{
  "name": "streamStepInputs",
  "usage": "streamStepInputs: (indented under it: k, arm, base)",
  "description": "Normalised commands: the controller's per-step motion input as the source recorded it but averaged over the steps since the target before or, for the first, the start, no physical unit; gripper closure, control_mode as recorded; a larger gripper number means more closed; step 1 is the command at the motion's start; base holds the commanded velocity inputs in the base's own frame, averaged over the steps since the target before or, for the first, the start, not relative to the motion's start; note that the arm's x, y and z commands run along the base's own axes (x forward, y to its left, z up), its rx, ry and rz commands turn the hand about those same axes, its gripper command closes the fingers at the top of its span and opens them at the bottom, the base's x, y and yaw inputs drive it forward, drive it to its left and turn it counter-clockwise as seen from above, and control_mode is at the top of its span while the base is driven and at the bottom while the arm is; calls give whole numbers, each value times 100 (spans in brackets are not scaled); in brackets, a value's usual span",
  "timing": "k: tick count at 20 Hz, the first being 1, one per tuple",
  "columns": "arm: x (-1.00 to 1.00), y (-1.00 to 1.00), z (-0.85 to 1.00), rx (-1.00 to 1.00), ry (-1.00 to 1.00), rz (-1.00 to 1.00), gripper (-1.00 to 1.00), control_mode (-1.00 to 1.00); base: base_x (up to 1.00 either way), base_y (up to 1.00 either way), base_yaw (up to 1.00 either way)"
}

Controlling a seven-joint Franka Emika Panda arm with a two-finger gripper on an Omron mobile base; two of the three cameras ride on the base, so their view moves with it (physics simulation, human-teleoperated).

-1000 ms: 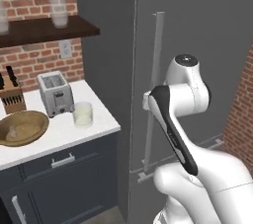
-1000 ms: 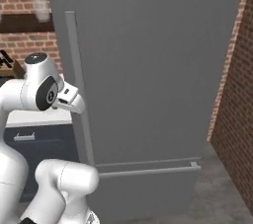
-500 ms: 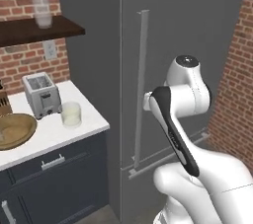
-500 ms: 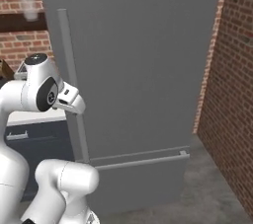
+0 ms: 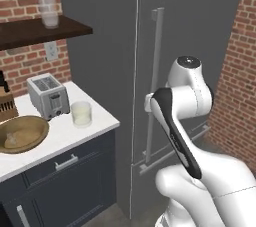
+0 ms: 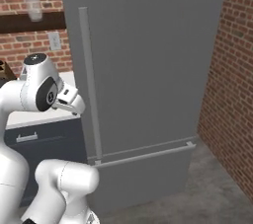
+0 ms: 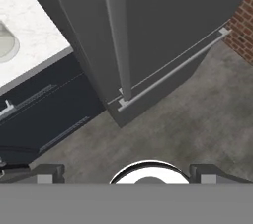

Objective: Grab a lemon wedge from the fridge and one ice cube from the ice bowl, and put them in the glass of lemonade.

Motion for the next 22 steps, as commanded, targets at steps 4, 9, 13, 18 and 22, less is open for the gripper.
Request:
streamStepInputs:
  k: [4,9,13,18,22]
  arm:
    - [0,0,0,0,0,0,-100,100]
    - [0,0,0,0,0,0,-100,100]
    - [0,0,0,0,0,0,-100,100]
    - [0,0,0,0,0,0,-100,100]
    - [0,0,0,0,0,0,-100,100]
  base:
    - [-12,0,-11]
    - [-20,0,-9]
    - [0,0,0]
    - [-1,0,2]
    - [-1,0,0]
